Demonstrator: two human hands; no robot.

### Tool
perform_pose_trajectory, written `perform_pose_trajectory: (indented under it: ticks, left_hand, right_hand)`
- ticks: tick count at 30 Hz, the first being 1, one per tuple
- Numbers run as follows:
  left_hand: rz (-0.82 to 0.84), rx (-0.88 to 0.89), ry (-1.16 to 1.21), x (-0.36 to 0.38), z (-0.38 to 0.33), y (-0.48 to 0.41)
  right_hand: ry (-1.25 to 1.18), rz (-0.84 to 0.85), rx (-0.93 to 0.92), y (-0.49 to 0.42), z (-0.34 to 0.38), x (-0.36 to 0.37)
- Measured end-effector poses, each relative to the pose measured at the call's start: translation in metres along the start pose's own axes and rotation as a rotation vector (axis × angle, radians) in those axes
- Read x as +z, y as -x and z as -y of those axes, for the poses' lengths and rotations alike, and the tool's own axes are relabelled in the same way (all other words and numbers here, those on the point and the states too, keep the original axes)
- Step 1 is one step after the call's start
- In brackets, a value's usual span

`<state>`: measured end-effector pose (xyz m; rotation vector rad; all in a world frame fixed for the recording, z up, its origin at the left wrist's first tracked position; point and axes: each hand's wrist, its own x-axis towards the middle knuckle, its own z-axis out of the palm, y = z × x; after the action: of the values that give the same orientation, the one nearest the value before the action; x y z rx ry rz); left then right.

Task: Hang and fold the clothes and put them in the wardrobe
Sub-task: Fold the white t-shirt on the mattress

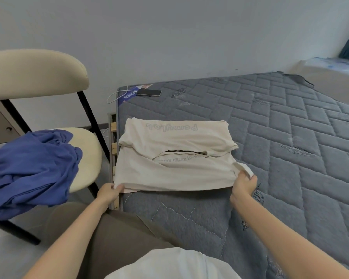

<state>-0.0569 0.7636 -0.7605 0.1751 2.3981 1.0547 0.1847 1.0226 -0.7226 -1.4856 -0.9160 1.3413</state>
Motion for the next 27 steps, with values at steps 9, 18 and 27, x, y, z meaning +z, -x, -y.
perform_pose_trajectory:
  ticks: [9, 18, 27]
  left_hand:
    - [-0.186, 0.146, 0.350, -0.004, -0.007, -0.008]
    - [0.004, -0.133, 0.502, -0.004, -0.005, -0.006]
    - [-0.061, -0.231, 0.456, 0.000, -0.005, -0.011]
  right_hand:
    - [-0.149, 0.079, 0.379, -0.008, -0.012, 0.007]
    - [0.218, 0.179, 0.264, 0.006, -0.041, 0.014]
    - [0.327, 0.176, 0.231, 0.014, -0.034, 0.022]
